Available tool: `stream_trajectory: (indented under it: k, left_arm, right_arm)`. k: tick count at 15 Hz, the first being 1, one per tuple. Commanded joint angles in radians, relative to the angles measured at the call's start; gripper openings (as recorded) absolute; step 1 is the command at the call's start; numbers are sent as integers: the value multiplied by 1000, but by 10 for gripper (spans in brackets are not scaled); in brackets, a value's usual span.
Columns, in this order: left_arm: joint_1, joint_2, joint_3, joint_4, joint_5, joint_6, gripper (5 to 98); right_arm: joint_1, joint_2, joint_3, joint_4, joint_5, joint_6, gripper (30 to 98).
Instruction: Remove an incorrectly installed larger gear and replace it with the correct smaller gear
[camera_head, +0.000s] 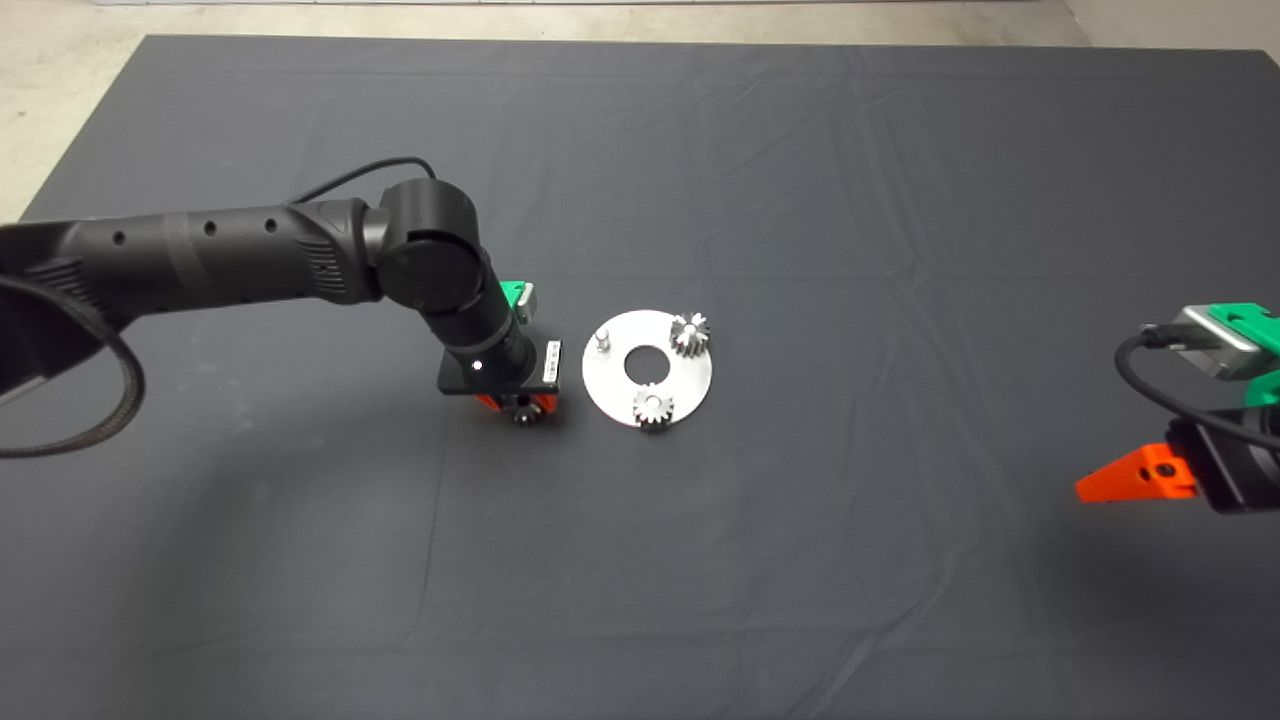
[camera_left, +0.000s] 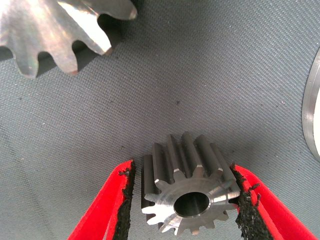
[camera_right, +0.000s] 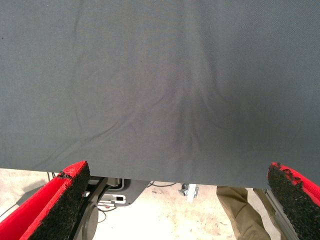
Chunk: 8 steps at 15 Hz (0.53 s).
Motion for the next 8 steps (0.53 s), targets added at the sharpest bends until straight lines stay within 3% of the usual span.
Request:
stream_trajectory:
  k: [1,8]
  left_arm:
    - [-8,2,1,16,8,6,457]
    - [-8,-2,-1,14,8,7,390]
  right_arm:
    - [30,7,-3,31,-125,-3,940]
    - [33,7,-3,31,-125,-3,940]
